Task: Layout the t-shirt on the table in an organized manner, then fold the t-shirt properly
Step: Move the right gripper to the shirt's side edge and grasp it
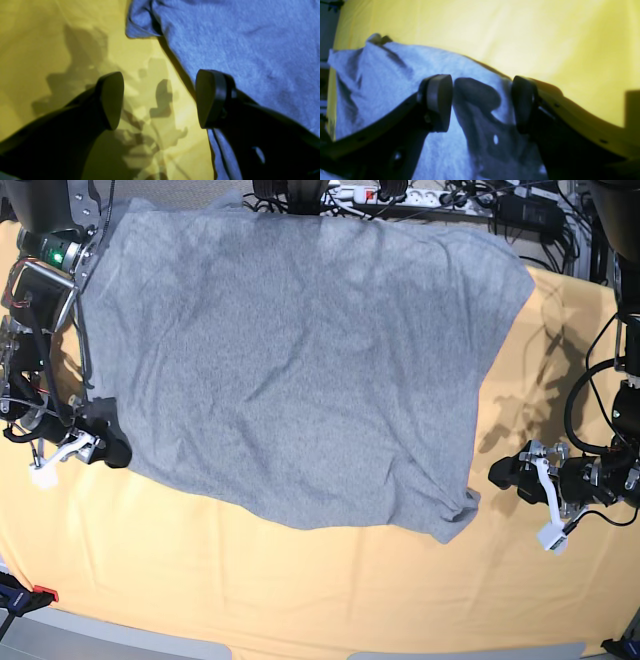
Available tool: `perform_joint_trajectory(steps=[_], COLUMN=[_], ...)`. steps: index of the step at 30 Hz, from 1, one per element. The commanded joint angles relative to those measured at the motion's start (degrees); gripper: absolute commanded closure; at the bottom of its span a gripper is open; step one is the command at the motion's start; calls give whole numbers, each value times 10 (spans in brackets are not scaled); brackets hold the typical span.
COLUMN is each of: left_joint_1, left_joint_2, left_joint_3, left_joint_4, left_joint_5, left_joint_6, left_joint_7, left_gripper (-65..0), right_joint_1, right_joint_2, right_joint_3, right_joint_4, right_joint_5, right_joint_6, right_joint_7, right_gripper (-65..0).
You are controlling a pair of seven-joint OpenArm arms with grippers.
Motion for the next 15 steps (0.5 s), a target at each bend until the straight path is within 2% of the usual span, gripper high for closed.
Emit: perform_joint_trajectory(steps=[1, 4, 8, 12, 15], left_joint_1=[-19, -19, -19, -19, -19], left_joint_2=[-10, -10, -10, -10, -11], left_joint_3=[-6, -6, -6, -6, -6], left_joint_4=[7, 7, 7, 7, 7], left_joint_5=[-9, -7, -7, -7, -7], left_joint_6=[-2, -4, -4, -4, -5], left_joint_7=[-10, -10, -12, -15, -21], left_gripper=[-451, -451, -451, -451, -451], right_joint_1=[8, 8, 12, 11, -2], right_joint_2=[8, 8, 8, 8, 10], right_joint_3=[-9, -34, -75, -86, -86], right_joint_4=[5, 5, 6, 42, 106], right_joint_5=[2, -1, -16, -22, -22], right_joint_6=[3, 3, 3, 3, 3], right_joint_7=[-11, -14, -15, -12, -30], right_gripper=[-362, -233, 0, 0, 0])
